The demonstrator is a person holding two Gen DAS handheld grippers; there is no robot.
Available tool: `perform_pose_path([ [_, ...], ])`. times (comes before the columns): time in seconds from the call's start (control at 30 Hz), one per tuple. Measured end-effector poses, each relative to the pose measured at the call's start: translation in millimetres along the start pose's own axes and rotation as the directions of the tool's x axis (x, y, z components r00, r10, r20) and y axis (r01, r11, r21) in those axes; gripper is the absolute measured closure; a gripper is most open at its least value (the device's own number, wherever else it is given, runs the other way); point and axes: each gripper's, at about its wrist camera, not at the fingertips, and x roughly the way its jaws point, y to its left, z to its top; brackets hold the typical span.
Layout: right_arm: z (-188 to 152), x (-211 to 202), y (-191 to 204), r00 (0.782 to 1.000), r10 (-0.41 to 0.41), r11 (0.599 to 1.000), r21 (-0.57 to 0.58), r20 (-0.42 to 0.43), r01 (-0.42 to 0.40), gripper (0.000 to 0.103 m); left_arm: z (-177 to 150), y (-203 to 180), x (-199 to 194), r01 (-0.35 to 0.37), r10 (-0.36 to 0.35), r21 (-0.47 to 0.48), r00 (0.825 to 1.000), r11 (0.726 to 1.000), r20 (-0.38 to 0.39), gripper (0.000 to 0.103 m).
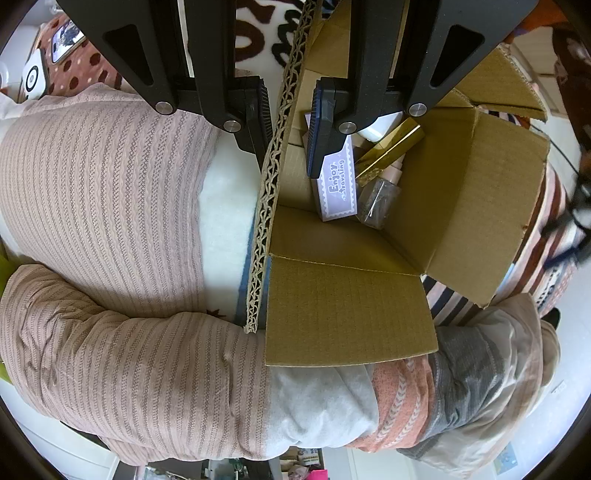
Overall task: Organize rigid objects
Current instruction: 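Grasp the white contact-lens case with the left tool and drop it in the box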
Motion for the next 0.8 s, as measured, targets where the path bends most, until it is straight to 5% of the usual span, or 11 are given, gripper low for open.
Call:
perform_pose_path([
  [0.2, 0.2, 0.5, -0.3, 1.000, -0.003, 1.000, -0.002, 0.000, 0.003, 0.089, -48.4, -6.2, 48.0, 0.010, -0.007, 0.022, 0.994, 1.000, -0.110, 0.044],
  [0.37, 0.0, 0.4, 0.1, 1.000, -0.002, 1.000, -0.001, 0.000, 0.002, 0.089, -53.4, -9.6, 71.2, 0.008, -0.008, -0.004, 0.996, 1.000, -0.091, 0.044],
  [0.5, -0.2, 0.3, 0.4, 1.000, -0.001, 1.000, 0.001, 0.001, 0.001, 0.089, -51.1, -12.8, 86.7, 0.017, -0.019, -0.027, 0.994, 1.000, -0.107, 0.074],
  [0.8, -1.2, -0.1, 0.9, 1.000, -0.003, 1.000, -0.001, 0.001, 0.003, 0.089, -37.1, -12.9, 56.9, -0.005, 0.005, -0.019, 1.000, 1.000, -0.017, 0.075],
])
